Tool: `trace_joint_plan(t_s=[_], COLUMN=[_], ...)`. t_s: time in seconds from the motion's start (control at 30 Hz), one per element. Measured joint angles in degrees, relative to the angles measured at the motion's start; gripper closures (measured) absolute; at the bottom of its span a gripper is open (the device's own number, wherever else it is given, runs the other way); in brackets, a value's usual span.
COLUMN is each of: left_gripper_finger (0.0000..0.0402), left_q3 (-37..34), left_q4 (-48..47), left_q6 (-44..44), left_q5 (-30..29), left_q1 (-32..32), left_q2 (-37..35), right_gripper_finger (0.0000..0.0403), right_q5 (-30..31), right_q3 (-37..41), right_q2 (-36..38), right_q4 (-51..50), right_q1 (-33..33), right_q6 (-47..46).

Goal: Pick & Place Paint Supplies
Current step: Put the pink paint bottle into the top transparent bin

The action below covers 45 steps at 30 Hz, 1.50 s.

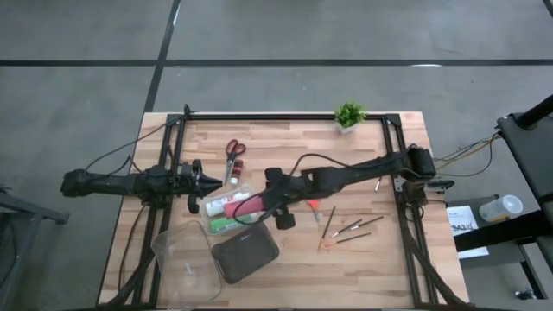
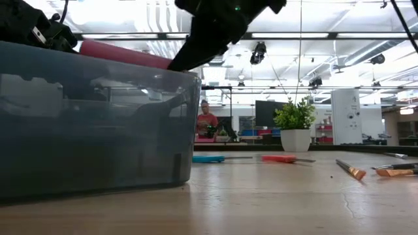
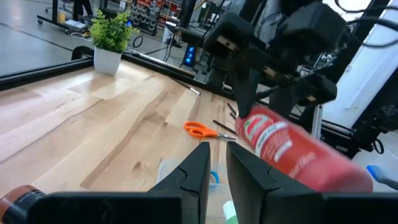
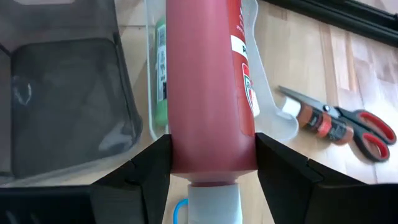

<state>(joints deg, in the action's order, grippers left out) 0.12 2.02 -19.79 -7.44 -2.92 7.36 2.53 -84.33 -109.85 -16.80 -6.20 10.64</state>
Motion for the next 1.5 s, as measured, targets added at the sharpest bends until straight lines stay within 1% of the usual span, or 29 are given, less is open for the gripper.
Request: trace_joint_plan(t_s=[0.23, 0.5, 0.63, 0.77, 0.9, 1.5], left_gripper_finger=[0.0340, 0.0340, 0.0340, 0.0340, 0.0340, 0.0340], left_q3=[0.0, 0.0, 0.0, 0.0, 0.0, 0.0], left_q4=[0.0, 0.0, 0.0, 0.0, 0.0, 0.0], left_q6=[0.0, 0.0, 0.0, 0.0, 0.0, 0.0], left_q5=[0.0, 0.0, 0.0, 0.0, 0.0, 0.0], left_q1=[0.0, 0.0, 0.0, 0.0, 0.0, 0.0], left_q2=[0.0, 0.3, 0.5, 0.8, 0.7, 0.8], right_gripper_finger=[0.0206, 0.0206, 0.0206, 0.0206, 0.0206, 0.0206], right_q5=[0.0, 0.5, 0.5, 0.5, 0.4, 0.5], right_q3=[-8.8, -22.1, -28.3, -33.1, -34.6, -33.5], right_q2=[-8.0, -16.9, -20.7, -23.5, -24.9, -24.7], right_q4=[-5.6, -14.1, -18.1, -20.0, -21.0, -21.0], right_q1=[-0.3, -0.5, -0.4, -0.4, -0.4, -0.3], right_q6=[2.5, 5.7, 6.3, 7.8, 7.7, 5.9])
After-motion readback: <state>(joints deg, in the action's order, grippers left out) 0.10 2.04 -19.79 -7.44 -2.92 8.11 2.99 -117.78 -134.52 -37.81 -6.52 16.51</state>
